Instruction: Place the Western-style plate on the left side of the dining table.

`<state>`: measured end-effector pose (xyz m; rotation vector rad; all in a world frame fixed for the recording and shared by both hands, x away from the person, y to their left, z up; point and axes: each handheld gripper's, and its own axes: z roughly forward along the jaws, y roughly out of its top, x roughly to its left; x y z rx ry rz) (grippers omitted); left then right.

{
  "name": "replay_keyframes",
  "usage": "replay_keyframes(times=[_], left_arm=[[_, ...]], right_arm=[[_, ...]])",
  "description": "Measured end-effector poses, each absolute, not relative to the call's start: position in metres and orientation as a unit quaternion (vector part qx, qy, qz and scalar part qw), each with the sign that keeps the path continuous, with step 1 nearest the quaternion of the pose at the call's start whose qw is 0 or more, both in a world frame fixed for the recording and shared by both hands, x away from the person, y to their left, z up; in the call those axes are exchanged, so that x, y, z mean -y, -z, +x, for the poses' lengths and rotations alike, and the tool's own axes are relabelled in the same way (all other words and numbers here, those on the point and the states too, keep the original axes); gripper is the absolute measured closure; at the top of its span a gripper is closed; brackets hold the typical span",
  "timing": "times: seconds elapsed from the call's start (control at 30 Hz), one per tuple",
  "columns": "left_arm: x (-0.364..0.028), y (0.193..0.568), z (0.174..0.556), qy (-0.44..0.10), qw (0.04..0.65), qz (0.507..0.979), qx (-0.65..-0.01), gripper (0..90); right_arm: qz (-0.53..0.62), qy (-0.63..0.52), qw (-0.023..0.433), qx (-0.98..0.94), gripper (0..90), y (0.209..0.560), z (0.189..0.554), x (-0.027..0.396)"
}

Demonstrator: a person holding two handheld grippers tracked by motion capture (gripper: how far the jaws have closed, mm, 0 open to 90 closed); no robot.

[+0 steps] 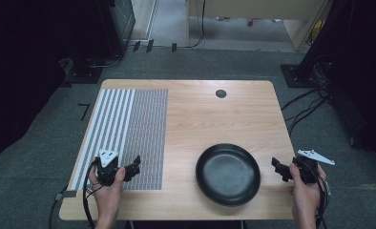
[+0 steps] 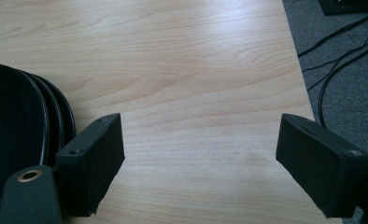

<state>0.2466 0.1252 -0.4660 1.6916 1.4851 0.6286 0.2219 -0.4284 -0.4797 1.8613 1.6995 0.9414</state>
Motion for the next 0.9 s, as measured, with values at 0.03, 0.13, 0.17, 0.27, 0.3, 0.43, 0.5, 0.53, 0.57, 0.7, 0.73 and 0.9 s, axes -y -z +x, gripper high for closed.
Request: replay_keyframes(times=[0.03, 0.13, 0.17, 0.27, 0.3, 0.43, 0.5, 0.53, 0.57, 0.7, 0.73, 0.9], left_arm=[[-0.121, 0.465, 0.249, -0.247, 0.393, 0.666, -0.584, 11.9], [-0.108, 0.464, 0.253, -0.243, 0.399, 0.669, -0.578, 12.1], [-0.104, 0.463, 0.254, -0.241, 0.402, 0.67, -0.575, 12.1], [-0.091, 0.46, 0.256, -0.239, 0.41, 0.673, -0.567, 12.2], [-0.088, 0.459, 0.256, -0.241, 0.41, 0.676, -0.563, 12.2], [-0.078, 0.459, 0.255, -0.244, 0.414, 0.682, -0.551, 12.2], [-0.077, 0.459, 0.253, -0.24, 0.416, 0.685, -0.547, 12.2], [-0.077, 0.459, 0.253, -0.24, 0.416, 0.685, -0.547, 12.2], [-0.075, 0.46, 0.253, -0.232, 0.42, 0.685, -0.548, 12.2], [-0.064, 0.463, 0.251, -0.227, 0.418, 0.696, -0.538, 12.2], [-0.06, 0.463, 0.25, -0.226, 0.417, 0.7, -0.534, 12.2], [-0.043, 0.467, 0.246, -0.215, 0.417, 0.713, -0.521, 12.2]], right_arm=[[0.675, -0.335, 0.226, -0.617, 14.7, 0.478, 0.223, 0.427], [0.674, -0.336, 0.238, -0.613, 15.1, 0.476, 0.224, 0.425], [0.673, -0.341, 0.238, -0.612, 15.1, 0.476, 0.225, 0.424], [0.667, -0.347, 0.252, -0.609, 15.8, 0.476, 0.223, 0.423], [0.667, -0.349, 0.254, -0.607, 16.3, 0.476, 0.222, 0.422], [0.668, -0.352, 0.253, -0.605, 16.8, 0.479, 0.218, 0.422], [0.669, -0.354, 0.251, -0.604, 17.0, 0.482, 0.216, 0.422], [0.67, -0.354, 0.249, -0.603, 17.2, 0.484, 0.215, 0.422], [0.669, -0.355, 0.248, -0.604, 17.2, 0.485, 0.214, 0.421], [0.671, -0.359, 0.242, -0.602, 17.1, 0.486, 0.214, 0.42], [0.671, -0.361, 0.241, -0.601, 17.1, 0.485, 0.214, 0.42], [0.674, -0.369, 0.247, -0.591, 18.8, 0.479, 0.209, 0.419]])
